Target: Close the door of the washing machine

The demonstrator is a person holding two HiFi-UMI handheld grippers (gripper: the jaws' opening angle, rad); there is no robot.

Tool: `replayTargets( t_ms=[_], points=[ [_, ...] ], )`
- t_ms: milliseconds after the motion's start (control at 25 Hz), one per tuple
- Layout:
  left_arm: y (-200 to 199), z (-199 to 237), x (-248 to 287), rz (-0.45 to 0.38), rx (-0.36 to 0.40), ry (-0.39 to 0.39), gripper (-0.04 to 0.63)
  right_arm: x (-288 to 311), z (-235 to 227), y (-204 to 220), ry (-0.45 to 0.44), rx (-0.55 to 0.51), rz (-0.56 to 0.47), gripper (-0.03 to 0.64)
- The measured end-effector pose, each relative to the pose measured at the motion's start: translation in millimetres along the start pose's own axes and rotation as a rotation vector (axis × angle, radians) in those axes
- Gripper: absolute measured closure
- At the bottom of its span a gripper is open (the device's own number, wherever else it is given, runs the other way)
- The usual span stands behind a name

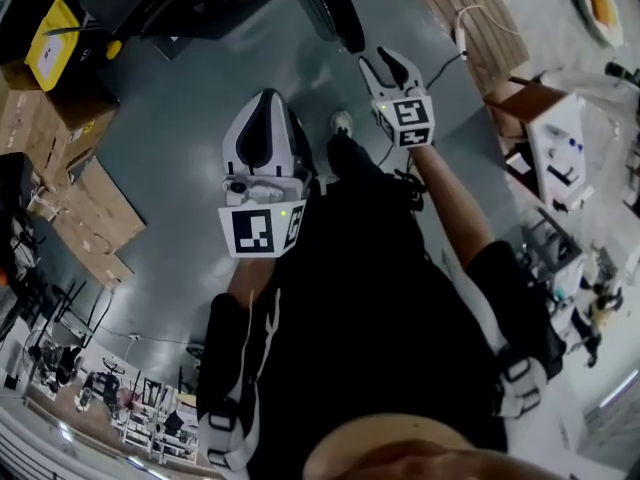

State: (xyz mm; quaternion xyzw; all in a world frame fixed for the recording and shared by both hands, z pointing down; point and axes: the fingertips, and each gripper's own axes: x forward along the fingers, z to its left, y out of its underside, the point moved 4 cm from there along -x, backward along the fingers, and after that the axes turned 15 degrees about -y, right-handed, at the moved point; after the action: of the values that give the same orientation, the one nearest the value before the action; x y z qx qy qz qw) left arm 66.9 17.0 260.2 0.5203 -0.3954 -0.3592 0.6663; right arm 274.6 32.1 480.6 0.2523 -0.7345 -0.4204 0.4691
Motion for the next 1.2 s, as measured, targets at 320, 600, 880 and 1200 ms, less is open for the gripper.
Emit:
replayTargets(
  t_ms=[320, 600, 880, 1200],
  points=[
    [27, 16, 44, 0.027, 0.022, 0.02, 0.591, 73, -49, 84, 0.078, 0.06, 0.151, 0.477],
    [51, 16, 58, 0.046, -0.003, -0.009, 0.591, 100, -86, 139, 0.112, 0.097, 0.24, 0.492],
    [79, 11, 68, 0.082, -0.024, -0.011, 0.591, 122, -114, 177, 0.129, 0.099, 0.277, 0.499],
    [91, 17, 74, 0.078, -0.043, -0.038, 0.591, 141, -130, 191, 0.142, 0.091, 0.328, 0.499]
  ],
)
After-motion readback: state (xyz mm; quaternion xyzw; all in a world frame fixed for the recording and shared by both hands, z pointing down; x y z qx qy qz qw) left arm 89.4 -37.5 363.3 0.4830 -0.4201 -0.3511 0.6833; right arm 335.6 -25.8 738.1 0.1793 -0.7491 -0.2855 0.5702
